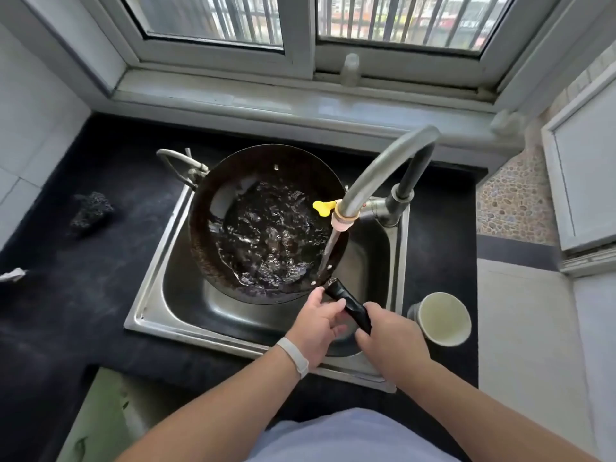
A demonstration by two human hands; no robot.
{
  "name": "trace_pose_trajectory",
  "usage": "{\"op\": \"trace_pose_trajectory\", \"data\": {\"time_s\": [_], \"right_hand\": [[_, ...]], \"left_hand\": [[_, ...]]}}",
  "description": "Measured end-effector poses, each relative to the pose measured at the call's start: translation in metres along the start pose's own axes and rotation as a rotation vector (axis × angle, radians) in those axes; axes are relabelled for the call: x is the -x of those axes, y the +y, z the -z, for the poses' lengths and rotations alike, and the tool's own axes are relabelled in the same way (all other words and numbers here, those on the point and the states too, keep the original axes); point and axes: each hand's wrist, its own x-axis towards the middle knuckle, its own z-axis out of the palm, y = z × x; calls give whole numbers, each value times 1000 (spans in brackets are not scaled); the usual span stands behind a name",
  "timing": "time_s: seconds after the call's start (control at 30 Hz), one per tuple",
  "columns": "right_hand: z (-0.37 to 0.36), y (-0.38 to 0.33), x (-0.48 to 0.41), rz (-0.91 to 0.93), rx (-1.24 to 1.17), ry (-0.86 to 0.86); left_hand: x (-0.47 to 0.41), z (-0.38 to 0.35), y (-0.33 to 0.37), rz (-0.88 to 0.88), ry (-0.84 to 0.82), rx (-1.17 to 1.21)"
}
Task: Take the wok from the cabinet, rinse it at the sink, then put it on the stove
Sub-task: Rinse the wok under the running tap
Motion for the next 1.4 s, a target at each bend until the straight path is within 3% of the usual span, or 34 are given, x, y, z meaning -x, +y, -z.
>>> {"op": "trace_pose_trajectory", "data": {"time_s": [0.37,0.67,1.03,1.4], "right_hand": [[7,-8,29,36,100,59],[8,-24,66,-2,157,-5],[-11,-39,82,-156,-138,-171],[-27,-41,85,-284,-313,-189]], "left_hand": [[17,1,-13,-3,-71,77],[43,19,-44,33,-108,40],[62,45,-65,44,-116,-37],[65,61,-76,57,-104,-65]]}}
